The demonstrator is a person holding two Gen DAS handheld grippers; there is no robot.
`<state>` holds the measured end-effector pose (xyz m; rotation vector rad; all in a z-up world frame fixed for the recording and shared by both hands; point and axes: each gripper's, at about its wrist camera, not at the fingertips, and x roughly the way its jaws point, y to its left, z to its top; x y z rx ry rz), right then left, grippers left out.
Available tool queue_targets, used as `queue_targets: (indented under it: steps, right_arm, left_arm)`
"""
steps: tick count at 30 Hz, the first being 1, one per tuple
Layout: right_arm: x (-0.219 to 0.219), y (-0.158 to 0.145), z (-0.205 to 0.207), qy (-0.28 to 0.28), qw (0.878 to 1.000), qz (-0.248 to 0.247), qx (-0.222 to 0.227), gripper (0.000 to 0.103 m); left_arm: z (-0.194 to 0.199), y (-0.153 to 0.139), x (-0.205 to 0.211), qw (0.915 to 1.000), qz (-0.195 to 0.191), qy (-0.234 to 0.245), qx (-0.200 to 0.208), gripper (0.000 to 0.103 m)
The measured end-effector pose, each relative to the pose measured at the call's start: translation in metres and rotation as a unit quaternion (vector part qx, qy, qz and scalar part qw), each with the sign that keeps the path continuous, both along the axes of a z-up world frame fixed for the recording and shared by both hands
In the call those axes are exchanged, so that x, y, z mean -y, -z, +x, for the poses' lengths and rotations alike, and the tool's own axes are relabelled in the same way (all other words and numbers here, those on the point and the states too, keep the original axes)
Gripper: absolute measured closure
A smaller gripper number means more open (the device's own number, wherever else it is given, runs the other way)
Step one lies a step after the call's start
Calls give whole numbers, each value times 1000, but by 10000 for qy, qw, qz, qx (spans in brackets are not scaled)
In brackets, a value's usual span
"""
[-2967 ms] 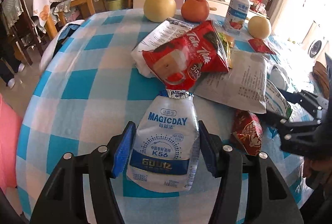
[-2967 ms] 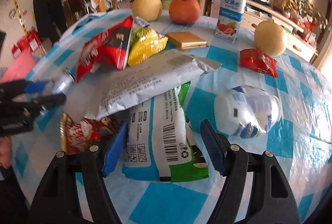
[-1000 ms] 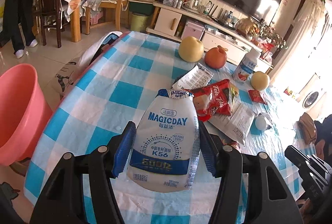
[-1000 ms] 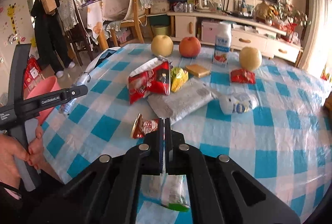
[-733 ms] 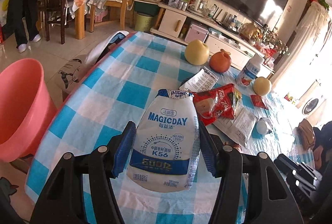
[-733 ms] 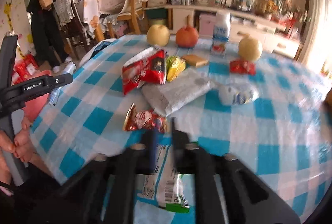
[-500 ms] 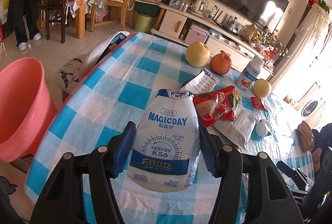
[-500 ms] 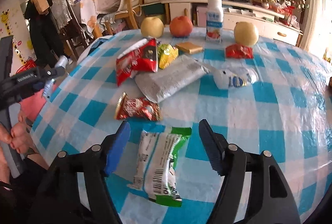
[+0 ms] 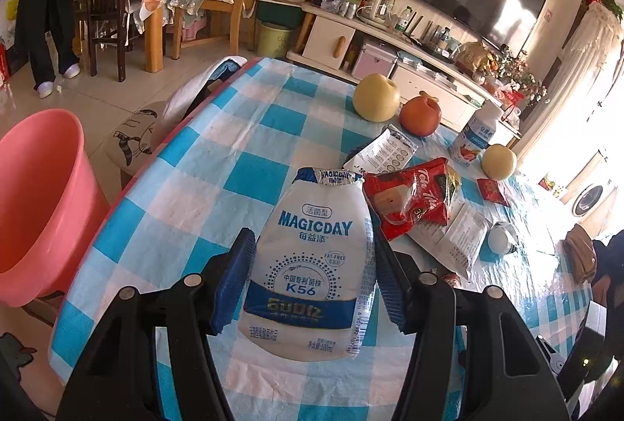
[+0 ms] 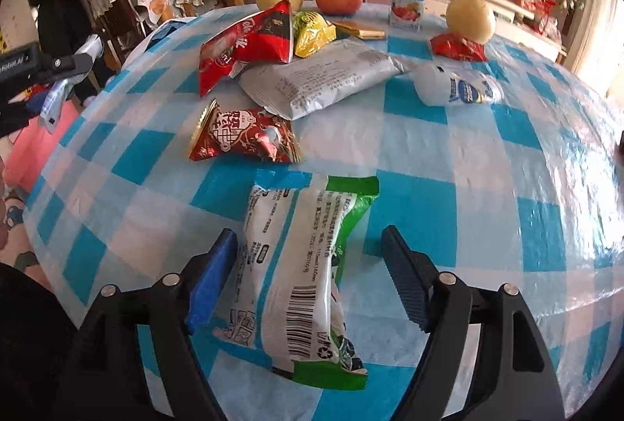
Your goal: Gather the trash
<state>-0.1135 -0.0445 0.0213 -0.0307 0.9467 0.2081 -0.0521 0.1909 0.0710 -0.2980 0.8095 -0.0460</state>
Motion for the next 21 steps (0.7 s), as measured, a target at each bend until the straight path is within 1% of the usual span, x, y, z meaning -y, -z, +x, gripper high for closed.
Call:
queue_targets:
  steps: [2, 4, 6, 8, 11, 15, 19, 21]
  right_arm:
    - [-4, -1, -1, -91, 9999, -108, 50, 50]
    - [-6, -2, -1, -138, 9997, -163, 74, 53]
    - [-5, -4, 0, -133, 9999, -43, 46, 58]
    - [-6, -9, 0, -139, 9998, -42, 102, 61]
    - [-9, -19, 0, -157, 9997, -11, 207, 63]
    - [-14, -39, 0, -172, 9989, 84, 437, 63]
    - [-25, -60, 3, -270, 9972, 344, 603, 63]
    - [-36, -67, 7, -393, 9960, 525, 612, 63]
  left_arm:
    - [0, 1, -1, 10000, -2, -38, 11, 42]
    - [-1, 1, -2, 10000, -6, -69, 14, 42]
    - [-1, 1, -4, 9999, -22, -101, 22, 42]
    - [-3, 0, -7, 9999, -40, -132, 40, 42]
    - [-5, -3, -12, 9997, -91, -191, 82, 42]
    - [-8, -6, -21, 9994, -178, -267, 127, 42]
    - [-10, -11, -31, 9988, -237, -382, 199, 42]
    - [-11, -14, -37, 9982, -172, -522, 256, 42]
